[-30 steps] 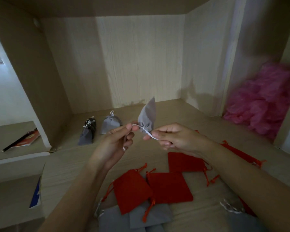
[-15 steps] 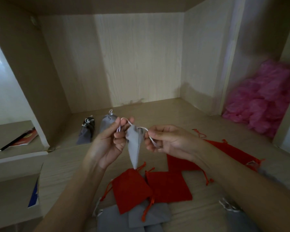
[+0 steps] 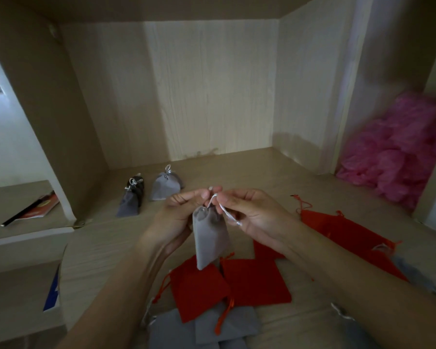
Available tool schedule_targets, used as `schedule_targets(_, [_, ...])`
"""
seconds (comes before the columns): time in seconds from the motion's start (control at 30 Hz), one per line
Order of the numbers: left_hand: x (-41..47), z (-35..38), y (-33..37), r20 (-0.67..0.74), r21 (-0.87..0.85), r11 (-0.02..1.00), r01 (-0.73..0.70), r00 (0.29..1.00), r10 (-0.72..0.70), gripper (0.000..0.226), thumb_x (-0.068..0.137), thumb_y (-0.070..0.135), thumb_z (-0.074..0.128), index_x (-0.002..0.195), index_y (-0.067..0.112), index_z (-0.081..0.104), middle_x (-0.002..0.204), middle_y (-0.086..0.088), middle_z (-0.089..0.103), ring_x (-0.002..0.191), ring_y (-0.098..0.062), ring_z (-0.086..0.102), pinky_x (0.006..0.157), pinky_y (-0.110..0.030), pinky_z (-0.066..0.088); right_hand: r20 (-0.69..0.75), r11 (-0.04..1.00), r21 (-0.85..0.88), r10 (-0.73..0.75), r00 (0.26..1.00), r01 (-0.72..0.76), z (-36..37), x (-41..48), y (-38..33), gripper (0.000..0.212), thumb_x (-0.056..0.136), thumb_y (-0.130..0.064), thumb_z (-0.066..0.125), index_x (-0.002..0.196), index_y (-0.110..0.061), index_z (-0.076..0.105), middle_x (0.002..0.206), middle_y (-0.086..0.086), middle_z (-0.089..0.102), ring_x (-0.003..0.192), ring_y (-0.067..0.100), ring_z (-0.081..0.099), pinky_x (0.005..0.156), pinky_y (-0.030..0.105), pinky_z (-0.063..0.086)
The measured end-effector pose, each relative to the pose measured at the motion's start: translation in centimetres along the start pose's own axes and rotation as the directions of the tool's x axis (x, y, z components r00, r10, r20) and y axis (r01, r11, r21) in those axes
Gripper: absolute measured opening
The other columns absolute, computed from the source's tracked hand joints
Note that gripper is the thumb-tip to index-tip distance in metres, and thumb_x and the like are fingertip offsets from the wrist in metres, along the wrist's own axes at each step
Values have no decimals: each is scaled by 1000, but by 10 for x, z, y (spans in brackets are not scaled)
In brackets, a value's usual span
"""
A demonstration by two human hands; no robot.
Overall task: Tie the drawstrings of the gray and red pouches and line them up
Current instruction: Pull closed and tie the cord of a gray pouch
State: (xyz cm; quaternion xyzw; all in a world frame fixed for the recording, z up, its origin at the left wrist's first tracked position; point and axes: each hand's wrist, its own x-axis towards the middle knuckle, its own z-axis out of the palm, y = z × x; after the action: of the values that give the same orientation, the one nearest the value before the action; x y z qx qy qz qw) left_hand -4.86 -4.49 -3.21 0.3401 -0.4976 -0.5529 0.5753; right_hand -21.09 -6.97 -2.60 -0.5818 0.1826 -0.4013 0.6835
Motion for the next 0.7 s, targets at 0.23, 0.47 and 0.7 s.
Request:
schedule_targets(0.23, [0, -6, 0, 48, 119, 993, -16, 999, 11, 24, 66, 27, 74, 81, 8, 76, 83, -14, 72, 76, -20, 67, 74, -27, 54, -124, 979, -151, -158, 980, 139, 6, 0, 9, 18, 76, -13, 69, 90, -2, 74, 72, 11, 62, 59, 8, 44, 54, 15, 37])
schedule_targets(0.47, [3, -12, 10, -73, -88, 994, 65, 995, -72, 20, 64, 25, 78, 80, 14, 76, 65, 4, 59, 61, -8, 55, 61, -20, 45, -226, 945, -292, -215, 950, 144, 5, 1, 12, 9, 88, -3, 61, 86, -3, 70, 59, -1, 57, 51, 2, 48, 51, 13, 38])
schedule_targets(0.7, [-1, -21, 13, 27, -83, 995, 51, 998, -48, 32, 52, 31, 87, 77, 14, 76, 51, 11, 49, 42, 2, 30, 45, -10, 16, -99, 996, 85, 33, 995, -25, 10, 2, 10, 12, 88, -5, 55, 83, -1, 65, 60, -1, 57, 49, 5, 48, 49, 16, 38])
